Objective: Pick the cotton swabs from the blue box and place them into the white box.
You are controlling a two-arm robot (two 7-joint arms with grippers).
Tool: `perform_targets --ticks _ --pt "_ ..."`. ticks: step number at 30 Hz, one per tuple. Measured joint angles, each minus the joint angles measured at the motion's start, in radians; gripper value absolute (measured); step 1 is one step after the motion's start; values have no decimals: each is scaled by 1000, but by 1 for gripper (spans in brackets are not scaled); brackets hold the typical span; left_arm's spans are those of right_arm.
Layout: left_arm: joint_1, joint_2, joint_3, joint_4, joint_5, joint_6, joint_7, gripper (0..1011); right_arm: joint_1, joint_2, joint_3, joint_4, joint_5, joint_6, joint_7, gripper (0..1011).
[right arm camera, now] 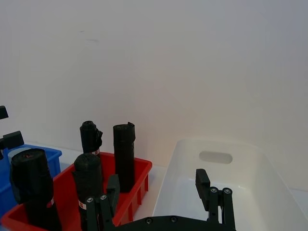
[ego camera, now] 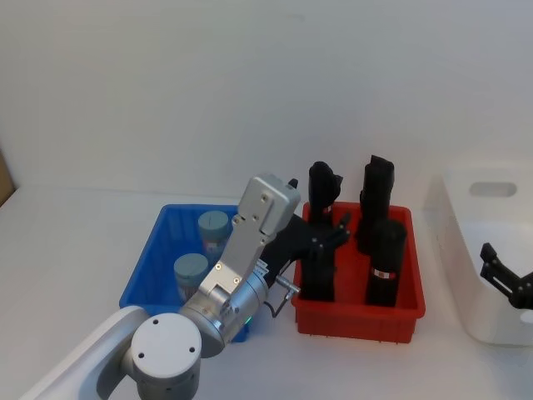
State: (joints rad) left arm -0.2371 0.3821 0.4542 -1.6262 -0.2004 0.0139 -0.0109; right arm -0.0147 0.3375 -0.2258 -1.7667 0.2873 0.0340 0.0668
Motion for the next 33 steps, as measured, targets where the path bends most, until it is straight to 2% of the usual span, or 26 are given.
perform_targets --ticks 33 --pt "0 0 0 0 0 0 0 1003 0 0 0 0 0 0 0 1002"
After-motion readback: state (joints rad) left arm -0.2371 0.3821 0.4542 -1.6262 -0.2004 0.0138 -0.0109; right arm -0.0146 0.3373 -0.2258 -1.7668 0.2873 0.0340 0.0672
